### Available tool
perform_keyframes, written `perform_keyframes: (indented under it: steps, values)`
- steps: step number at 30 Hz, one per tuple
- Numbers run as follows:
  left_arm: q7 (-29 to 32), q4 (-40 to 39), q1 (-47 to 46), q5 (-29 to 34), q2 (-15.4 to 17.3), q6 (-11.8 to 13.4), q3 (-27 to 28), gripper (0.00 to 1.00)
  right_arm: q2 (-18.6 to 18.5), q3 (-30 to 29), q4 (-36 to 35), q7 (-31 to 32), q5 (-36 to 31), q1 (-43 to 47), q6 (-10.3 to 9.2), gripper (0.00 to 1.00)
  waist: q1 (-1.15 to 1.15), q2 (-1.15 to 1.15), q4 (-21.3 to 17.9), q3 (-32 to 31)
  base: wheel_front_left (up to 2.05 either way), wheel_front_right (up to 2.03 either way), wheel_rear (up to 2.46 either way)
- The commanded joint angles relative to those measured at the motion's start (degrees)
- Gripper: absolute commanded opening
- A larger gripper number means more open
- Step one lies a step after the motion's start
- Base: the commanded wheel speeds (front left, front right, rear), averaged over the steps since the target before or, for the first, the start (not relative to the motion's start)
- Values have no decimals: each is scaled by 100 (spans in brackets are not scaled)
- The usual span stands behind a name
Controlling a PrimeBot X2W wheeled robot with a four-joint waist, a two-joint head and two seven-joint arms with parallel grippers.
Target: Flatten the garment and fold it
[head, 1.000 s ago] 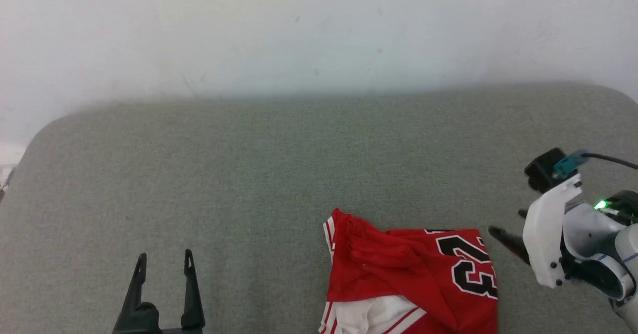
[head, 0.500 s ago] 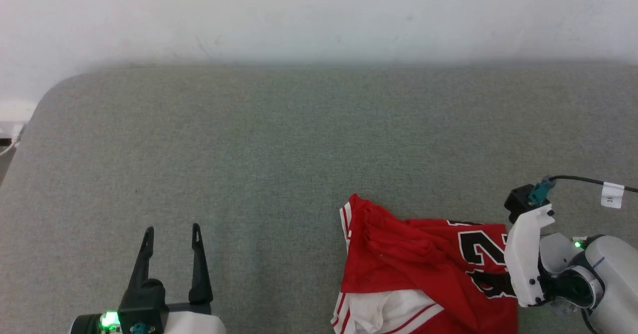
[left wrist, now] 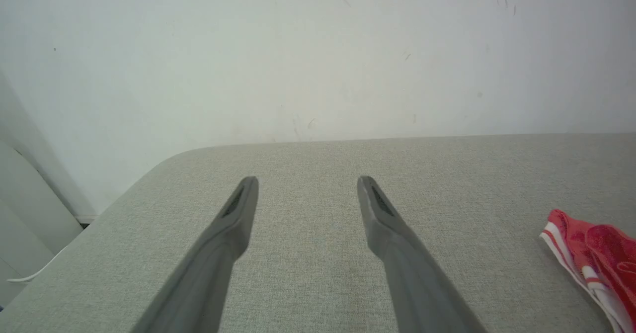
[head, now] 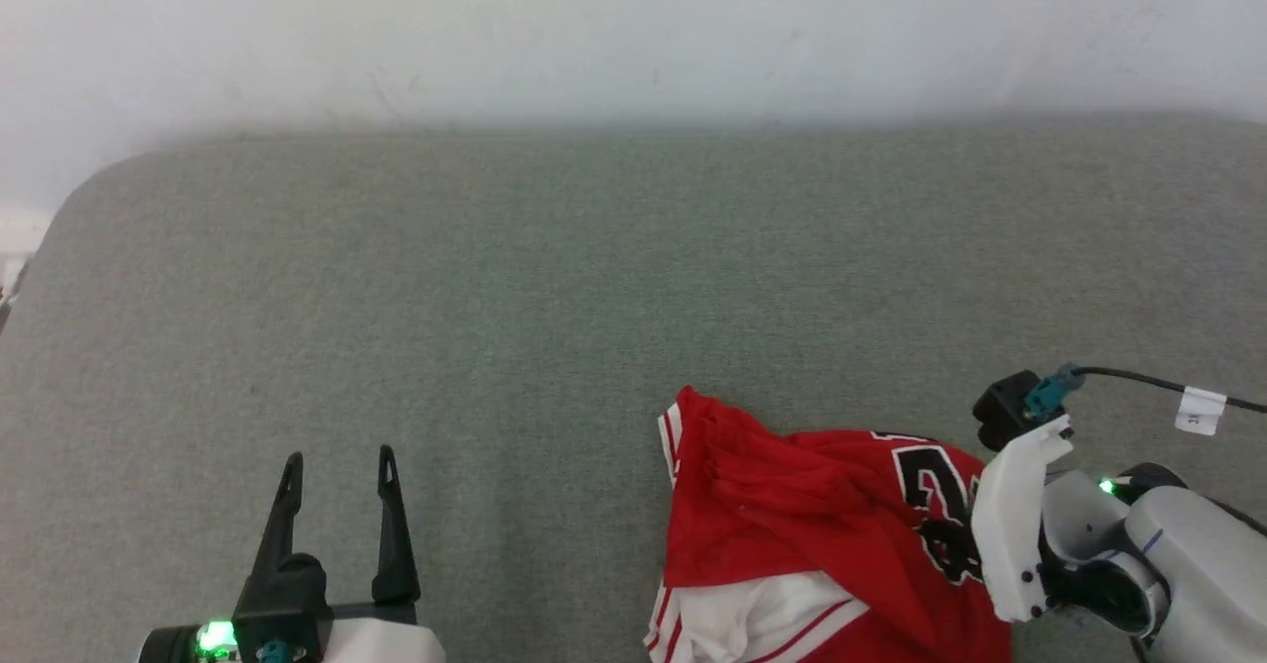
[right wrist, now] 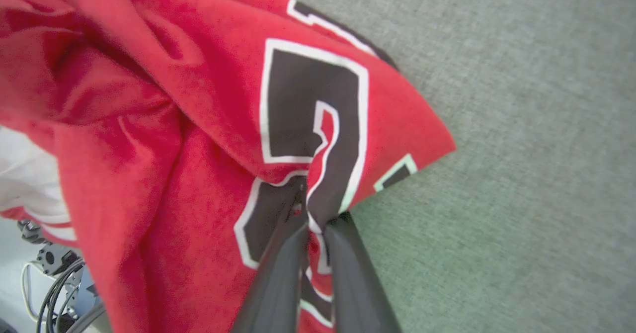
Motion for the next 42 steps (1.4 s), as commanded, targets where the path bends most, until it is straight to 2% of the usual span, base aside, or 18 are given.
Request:
perform_keyframes:
  steps: [1, 5, 9, 10, 11, 12, 16, 21, 27, 34, 39, 42]
  values:
    - [-27, 5, 58, 47, -22, 4, 27, 100, 85, 154, -105, -89, 74, -13, 14, 0, -1, 0, -181, -91, 0, 0, 0]
    - [-27, -31, 107, 28, -28, 14, 64, 100, -250, 391, -570, -393, -33, -303, 14, 0, -1, 0, -537, -75, 0, 0, 0]
    - [-27, -120, 99, 29, -32, 39, 134, 100, -677, 617, -965, -600, -328, -821, 14, 0, -1, 0, -1176, 127, 0, 0, 0]
    - [-27, -120, 99, 29, -32, 39, 134, 100, -677, 617, -965, -600, -328, -821, 14, 0, -1, 0, -1176, 127, 0, 0, 0]
    - [-27, -193, 49, 55, -31, 67, 153, 100, -817, 639, -988, -655, -416, -1046, 14, 0, -1, 0, -1434, 263, 0, 0, 0]
    - [-27, -193, 49, 55, -31, 67, 153, 100, -817, 639, -988, -655, -416, -1046, 14, 0, -1, 0, -1434, 263, 0, 0, 0]
    - [-27, -299, -135, 145, 49, 60, 138, 100, -1081, 691, -858, -784, -680, -1522, 14, 0, -1, 0, -1863, 623, 0, 0, 0]
    - [-27, -414, -435, 244, 266, 35, 134, 100, -1205, 588, -278, -1033, -967, -2096, 14, 0, -1, 0, -2252, 1189, 0, 0, 0]
    - [-27, -634, -780, 336, 499, 46, 99, 100, -1274, 322, 743, -1425, -1420, -2694, 14, 0, -1, 0, -2324, 1830, 0, 0, 0]
    - [-27, -907, -1101, 383, 718, 59, 30, 100, -1270, -300, 2192, -1835, -1732, -3257, 14, 0, -1, 0, -2092, 2416, 0, 0, 0]
    - [-27, -1061, -1276, 401, 769, 128, -55, 100, -1184, -708, 3120, -2244, -2014, -3553, 14, 0, -1, 0, -1898, 2705, 0, 0, 0]
    - [-27, -1087, -1347, 384, 790, 161, -102, 100, -999, -893, 3569, -2517, -2126, -3641, 14, 0, -1, 0, -1812, 2784, 0, 0, 0]
